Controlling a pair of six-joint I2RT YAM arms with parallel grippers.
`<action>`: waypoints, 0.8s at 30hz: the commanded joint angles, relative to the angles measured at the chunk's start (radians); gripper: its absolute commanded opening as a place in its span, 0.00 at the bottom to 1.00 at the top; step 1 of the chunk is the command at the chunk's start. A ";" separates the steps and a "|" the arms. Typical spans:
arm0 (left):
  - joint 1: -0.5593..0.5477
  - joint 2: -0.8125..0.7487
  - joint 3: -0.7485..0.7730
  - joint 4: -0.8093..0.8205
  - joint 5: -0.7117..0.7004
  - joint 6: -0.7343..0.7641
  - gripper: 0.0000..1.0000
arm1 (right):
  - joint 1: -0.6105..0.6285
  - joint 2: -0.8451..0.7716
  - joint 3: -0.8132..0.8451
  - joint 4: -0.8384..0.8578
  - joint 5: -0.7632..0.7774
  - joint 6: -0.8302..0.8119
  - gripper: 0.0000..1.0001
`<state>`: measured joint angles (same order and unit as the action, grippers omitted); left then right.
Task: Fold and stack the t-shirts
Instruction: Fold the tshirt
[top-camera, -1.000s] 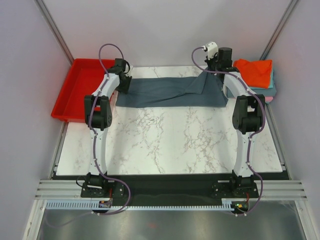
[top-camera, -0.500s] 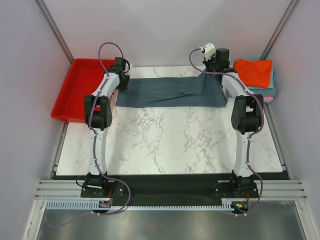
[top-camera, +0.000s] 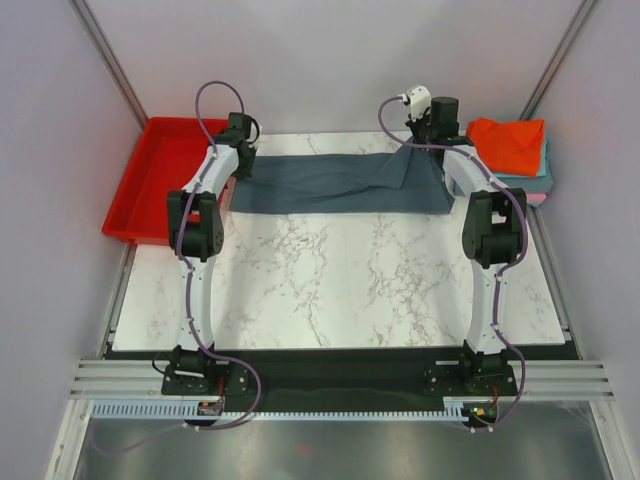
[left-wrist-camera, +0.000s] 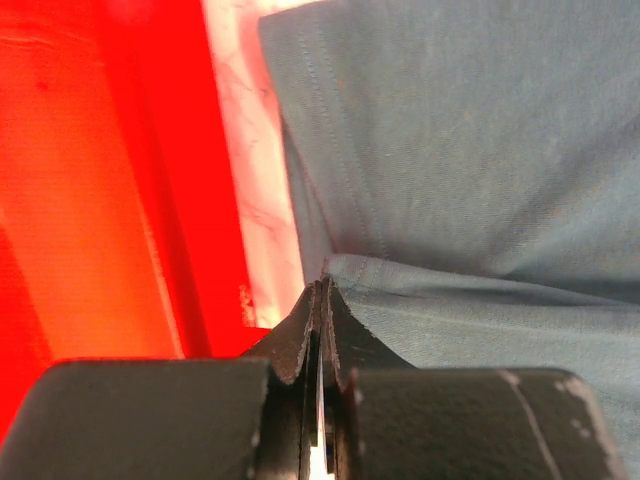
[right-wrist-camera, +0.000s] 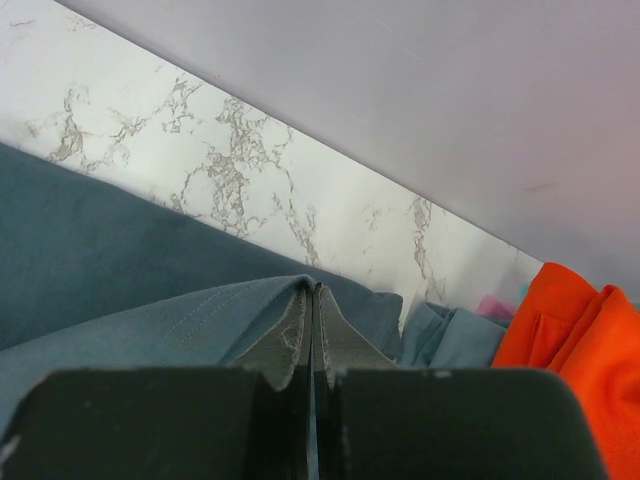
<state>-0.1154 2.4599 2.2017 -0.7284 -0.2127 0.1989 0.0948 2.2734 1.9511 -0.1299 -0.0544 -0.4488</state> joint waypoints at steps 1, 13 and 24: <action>0.005 -0.081 -0.003 0.050 -0.073 0.008 0.02 | 0.006 0.020 0.035 0.049 0.019 0.007 0.00; 0.000 -0.055 -0.008 0.084 -0.145 0.028 0.02 | 0.019 0.078 0.069 0.092 0.033 0.007 0.00; -0.059 -0.188 0.004 0.084 -0.137 -0.009 0.64 | 0.034 -0.015 0.039 0.093 0.160 0.071 0.59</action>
<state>-0.1532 2.4256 2.1876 -0.6777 -0.3286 0.1940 0.1314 2.3569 1.9728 -0.0605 0.0555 -0.4221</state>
